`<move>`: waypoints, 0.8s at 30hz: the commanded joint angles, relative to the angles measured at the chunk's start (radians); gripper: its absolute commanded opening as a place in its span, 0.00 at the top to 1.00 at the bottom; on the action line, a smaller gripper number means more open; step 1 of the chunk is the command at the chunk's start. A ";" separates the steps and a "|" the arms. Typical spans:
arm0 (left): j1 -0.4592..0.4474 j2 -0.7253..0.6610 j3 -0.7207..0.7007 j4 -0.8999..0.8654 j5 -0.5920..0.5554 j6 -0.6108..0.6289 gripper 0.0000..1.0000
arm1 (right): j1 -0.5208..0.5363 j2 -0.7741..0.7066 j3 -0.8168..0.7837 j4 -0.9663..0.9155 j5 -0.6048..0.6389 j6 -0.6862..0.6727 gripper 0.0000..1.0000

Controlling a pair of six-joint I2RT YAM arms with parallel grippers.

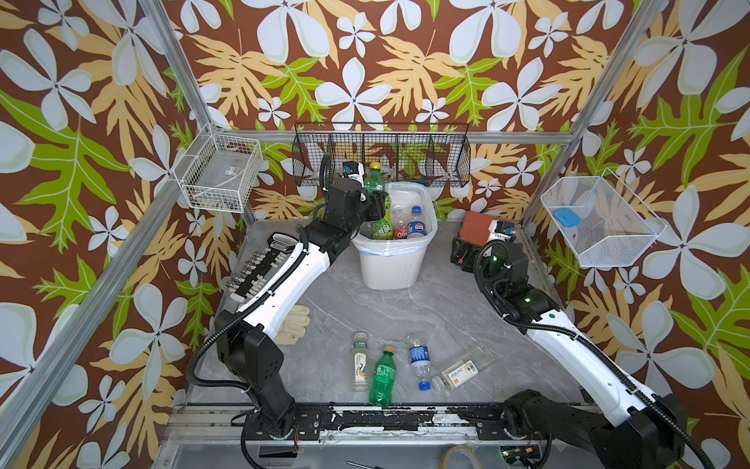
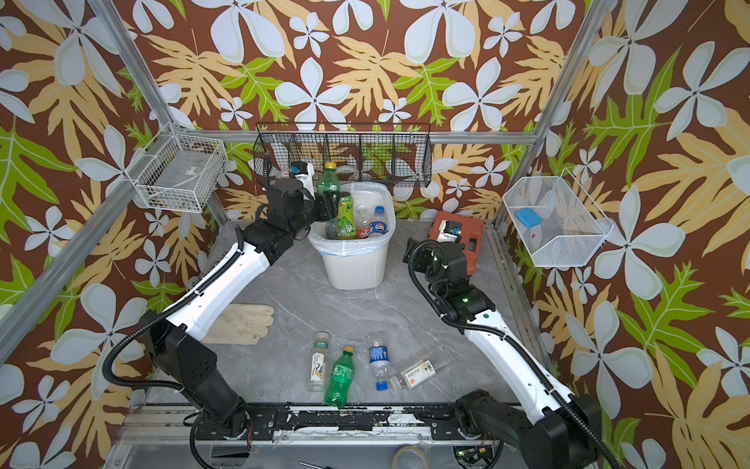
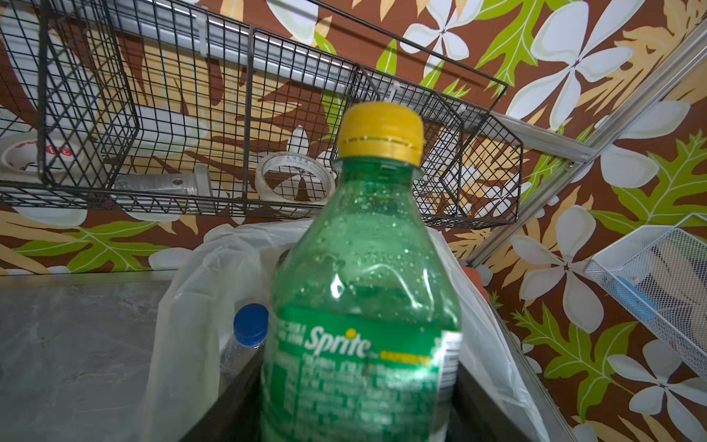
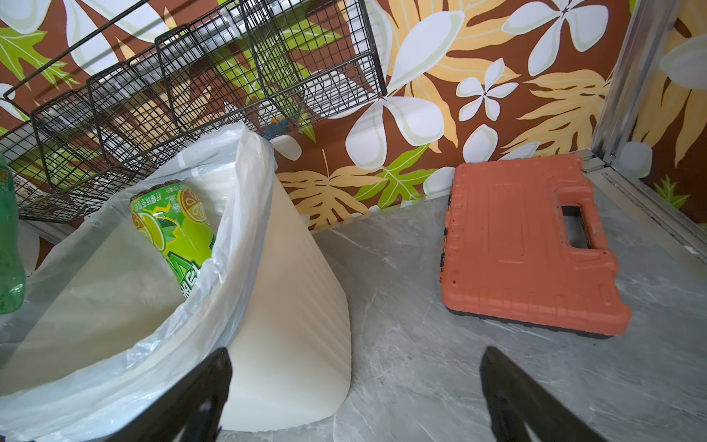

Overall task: Throw the plastic bottles in the bin
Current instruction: Throw the plastic bottle into the trash bin.

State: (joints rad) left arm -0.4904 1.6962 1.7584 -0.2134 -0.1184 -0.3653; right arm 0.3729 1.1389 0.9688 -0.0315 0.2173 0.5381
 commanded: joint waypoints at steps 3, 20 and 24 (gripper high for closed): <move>0.010 0.008 0.004 0.017 0.000 0.012 0.37 | -0.001 0.004 0.007 0.012 0.014 -0.012 0.00; 0.021 -0.174 -0.190 0.136 -0.024 -0.008 0.01 | -0.001 0.014 0.017 0.016 0.007 -0.014 0.00; 0.021 -0.356 -0.452 0.272 -0.042 -0.026 0.00 | 0.000 0.021 0.013 0.021 -0.003 -0.010 0.01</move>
State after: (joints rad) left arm -0.4717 1.4109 1.4086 -0.0647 -0.1360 -0.3733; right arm 0.3714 1.1557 0.9798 -0.0364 0.2161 0.5343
